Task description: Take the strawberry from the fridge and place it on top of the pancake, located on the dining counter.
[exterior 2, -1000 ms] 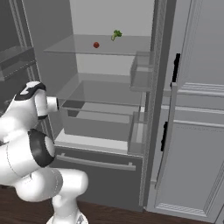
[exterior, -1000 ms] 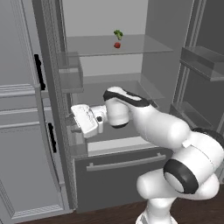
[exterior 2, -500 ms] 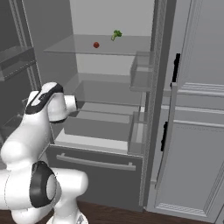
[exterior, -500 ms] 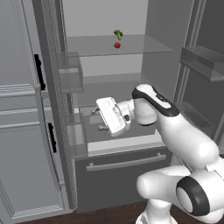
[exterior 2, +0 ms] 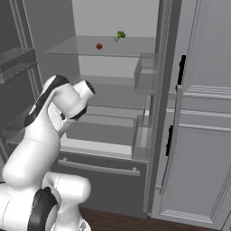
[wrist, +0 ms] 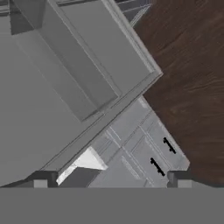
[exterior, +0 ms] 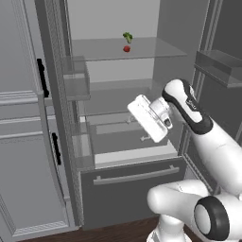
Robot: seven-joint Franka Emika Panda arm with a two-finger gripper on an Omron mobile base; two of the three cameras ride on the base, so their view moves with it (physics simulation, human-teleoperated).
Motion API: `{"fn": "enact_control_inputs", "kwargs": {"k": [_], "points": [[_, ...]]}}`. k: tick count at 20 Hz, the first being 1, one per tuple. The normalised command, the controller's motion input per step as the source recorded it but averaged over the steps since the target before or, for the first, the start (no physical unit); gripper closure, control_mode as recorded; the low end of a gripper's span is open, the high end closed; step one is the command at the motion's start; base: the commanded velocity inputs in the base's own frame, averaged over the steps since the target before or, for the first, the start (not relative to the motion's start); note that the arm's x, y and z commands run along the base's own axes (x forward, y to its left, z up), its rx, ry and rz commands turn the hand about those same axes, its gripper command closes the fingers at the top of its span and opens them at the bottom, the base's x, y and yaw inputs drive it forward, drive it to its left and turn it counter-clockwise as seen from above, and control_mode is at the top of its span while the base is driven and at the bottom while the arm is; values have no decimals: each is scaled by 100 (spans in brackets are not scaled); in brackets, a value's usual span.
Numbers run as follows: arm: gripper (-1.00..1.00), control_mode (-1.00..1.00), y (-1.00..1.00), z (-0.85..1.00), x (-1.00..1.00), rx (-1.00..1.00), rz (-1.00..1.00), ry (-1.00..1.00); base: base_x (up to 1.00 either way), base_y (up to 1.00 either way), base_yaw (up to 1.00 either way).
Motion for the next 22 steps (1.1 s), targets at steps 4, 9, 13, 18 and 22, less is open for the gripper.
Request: {"fn": "enact_control_inputs", "kwargs": {"k": [4,9,13,18,22], "points": [[-100,-100,-85,-34,-2,-49,35,-79,0,0,0],[-100,-100,-60,-19,-7,-62,40,-72,0,0,0],[-100,-100,-24,-8,-57,-28,24,-43,0,0,0],[-100,-100,-4,3,-54,-9,-1,-9,0,0,0],[-100,-100,0,10,-86,-3,-4,-13,0,0,0]]}}
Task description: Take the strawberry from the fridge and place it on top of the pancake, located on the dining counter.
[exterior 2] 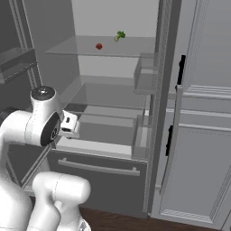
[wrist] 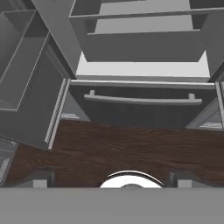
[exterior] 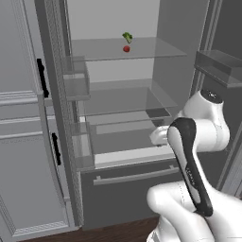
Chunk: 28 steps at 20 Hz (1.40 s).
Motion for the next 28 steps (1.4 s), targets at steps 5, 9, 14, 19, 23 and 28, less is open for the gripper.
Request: {"fn": "enact_control_inputs", "kwargs": {"k": [5,9,14,19,23,28], "points": [[-100,-100,-6,2,-70,-1,-10,-2,0,0,0],[-100,-100,9,12,-56,-5,0,0,0,0,0],[-100,-100,-6,0,-12,-22,0,0,0,0,0],[-100,-100,-16,-7,0,-12,0,0,0,0,0],[-100,-100,0,-18,0,5,0,0,0,0,0],[-100,-100,0,-12,0,13,0,0,0,0,0]]}}
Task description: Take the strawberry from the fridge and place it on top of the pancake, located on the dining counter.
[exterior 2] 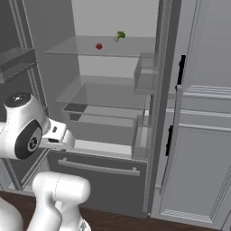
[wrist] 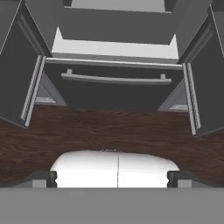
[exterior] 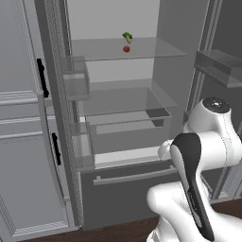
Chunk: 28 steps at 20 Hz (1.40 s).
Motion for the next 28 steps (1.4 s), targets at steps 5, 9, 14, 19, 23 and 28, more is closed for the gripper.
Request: {"fn": "enact_control_inputs", "kwargs": {"k": [5,9,14,19,23,28], "points": [[-100,-100,0,-1,0,2,0,0,0,0,0],[-100,-100,0,0,0,0,0,0,0,0,0],[-100,-100,0,0,0,0,0,0,0,0,0],[-100,100,0,0,9,0,0,0,8,0,0],[-100,100,0,0,0,0,0,0,64,0,0],[-100,100,0,0,0,0,0,0,63,0,0]]}}
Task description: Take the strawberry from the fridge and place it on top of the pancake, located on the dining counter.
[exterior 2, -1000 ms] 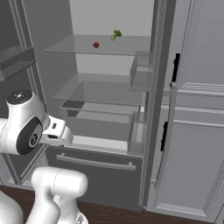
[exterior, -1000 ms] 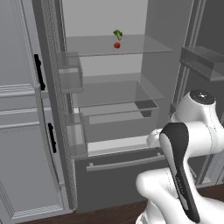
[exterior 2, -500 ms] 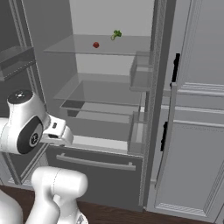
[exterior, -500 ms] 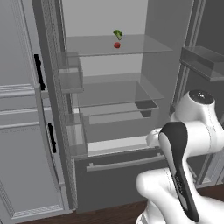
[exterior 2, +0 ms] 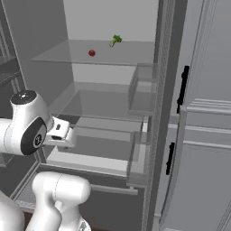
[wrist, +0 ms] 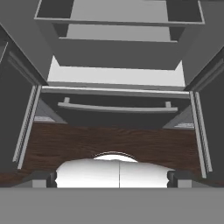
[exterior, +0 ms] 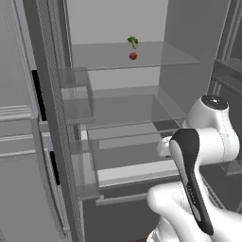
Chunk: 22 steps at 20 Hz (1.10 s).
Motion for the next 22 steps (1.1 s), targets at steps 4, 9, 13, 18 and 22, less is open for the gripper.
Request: {"fn": "enact_control_inputs", "kwargs": {"k": [4,9,13,18,22], "points": [[-100,100,0,0,0,0,0,0,63,4,0],[-100,100,0,0,0,0,0,0,54,5,0],[-100,100,0,0,0,0,0,0,58,2,0],[-100,100,0,0,0,0,0,0,50,0,0],[-100,100,0,0,0,0,0,0,42,0,0]]}}
